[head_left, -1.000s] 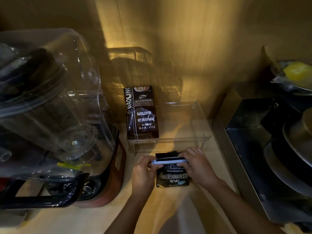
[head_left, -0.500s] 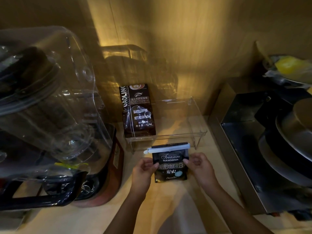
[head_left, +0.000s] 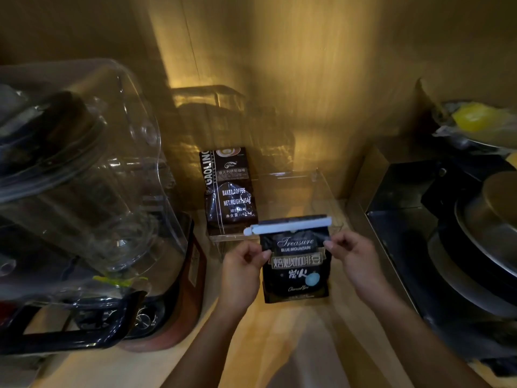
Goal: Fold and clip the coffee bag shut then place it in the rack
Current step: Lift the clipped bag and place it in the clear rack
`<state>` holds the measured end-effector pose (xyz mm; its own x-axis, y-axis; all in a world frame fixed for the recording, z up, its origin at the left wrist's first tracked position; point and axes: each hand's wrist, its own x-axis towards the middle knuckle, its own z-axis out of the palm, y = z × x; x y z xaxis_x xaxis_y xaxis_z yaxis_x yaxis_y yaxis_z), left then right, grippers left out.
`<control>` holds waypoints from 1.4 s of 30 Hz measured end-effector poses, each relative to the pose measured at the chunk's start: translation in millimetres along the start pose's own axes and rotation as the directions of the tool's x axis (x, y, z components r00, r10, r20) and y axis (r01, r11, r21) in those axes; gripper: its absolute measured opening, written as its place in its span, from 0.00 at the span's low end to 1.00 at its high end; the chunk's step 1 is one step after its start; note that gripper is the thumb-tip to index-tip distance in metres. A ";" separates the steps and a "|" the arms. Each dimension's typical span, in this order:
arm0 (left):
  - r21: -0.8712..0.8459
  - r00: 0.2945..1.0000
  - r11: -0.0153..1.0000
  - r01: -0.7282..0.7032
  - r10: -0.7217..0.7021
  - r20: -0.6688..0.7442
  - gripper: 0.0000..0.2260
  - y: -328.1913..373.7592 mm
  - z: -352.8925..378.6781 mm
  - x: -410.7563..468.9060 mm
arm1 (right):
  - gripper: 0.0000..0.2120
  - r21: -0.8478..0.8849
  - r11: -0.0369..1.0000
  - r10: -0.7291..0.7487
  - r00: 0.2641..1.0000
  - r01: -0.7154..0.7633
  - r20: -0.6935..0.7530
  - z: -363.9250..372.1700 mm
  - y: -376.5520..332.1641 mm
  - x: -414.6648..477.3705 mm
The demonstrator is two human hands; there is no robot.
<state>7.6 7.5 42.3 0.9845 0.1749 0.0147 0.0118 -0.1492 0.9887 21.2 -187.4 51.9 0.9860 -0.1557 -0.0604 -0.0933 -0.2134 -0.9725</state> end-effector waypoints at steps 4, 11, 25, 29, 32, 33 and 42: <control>0.023 0.990 0.990 -0.141 0.141 0.020 0.11 50.5 0.1 18.7 | 0.07 -0.018 0.989 -0.146 0.989 0.146 -0.021 -16.7 -48.5 16.2; 0.153 0.962 0.955 -0.255 0.267 -0.062 0.12 102.4 6.9 80.2 | 0.12 0.015 0.962 -0.273 0.960 0.274 -0.063 -13.6 -99.3 66.7; 0.244 0.992 0.969 0.029 0.002 -0.129 0.17 42.3 55.3 86.1 | 0.15 -0.067 0.989 -0.134 0.991 0.132 -0.020 13.0 -19.8 92.5; 0.162 0.979 0.981 0.103 -0.072 -0.191 0.22 40.1 67.5 80.6 | 0.25 -0.212 0.966 -0.152 0.988 0.150 0.007 20.5 -2.4 90.1; 0.100 0.969 0.986 0.136 -0.111 -0.223 0.21 42.5 76.9 88.3 | 0.26 -0.273 0.945 -0.187 0.982 0.179 -0.005 23.6 -1.9 95.7; 0.087 0.967 0.987 0.138 -0.115 -0.228 0.21 43.2 79.5 92.6 | 0.26 -0.284 0.941 -0.193 0.981 0.184 -0.002 23.9 -3.0 99.2; 0.068 0.938 0.986 0.153 -0.123 -0.323 0.23 47.4 98.8 143.0 | 0.25 -0.369 0.897 -0.276 0.961 0.246 -0.030 36.6 -12.0 153.3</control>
<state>166.2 -70.7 76.6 0.8660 0.4965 -0.0599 0.1739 -0.1868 0.9669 178.5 -173.4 46.0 0.9688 -0.1201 0.2169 0.1075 -0.5851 -0.8038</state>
